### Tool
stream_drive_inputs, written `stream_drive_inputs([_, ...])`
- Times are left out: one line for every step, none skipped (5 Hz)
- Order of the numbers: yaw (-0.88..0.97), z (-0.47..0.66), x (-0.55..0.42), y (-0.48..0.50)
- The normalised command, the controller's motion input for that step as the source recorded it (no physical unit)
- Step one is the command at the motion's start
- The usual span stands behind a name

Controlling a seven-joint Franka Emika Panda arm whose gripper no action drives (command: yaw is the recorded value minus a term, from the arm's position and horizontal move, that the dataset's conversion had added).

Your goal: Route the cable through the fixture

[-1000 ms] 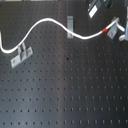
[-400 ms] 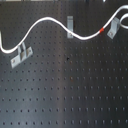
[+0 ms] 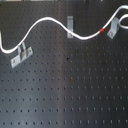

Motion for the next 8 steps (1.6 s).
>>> stream_drive_inputs([0.00,0.01,-0.121,-0.509])
stream_drive_inputs([0.00,0.01,-0.142,-0.577])
stream_drive_inputs([0.06,0.01,-0.215,-0.609])
stream_drive_inputs([0.11,0.02,-0.445,-0.520])
stream_drive_inputs([0.20,0.02,-0.502,-0.327])
stream_drive_inputs([0.23,-0.04,-0.587,-0.239])
stream_drive_inputs([0.13,-0.19,-0.575,-0.143])
stream_drive_inputs([0.07,-0.12,-0.577,-0.084])
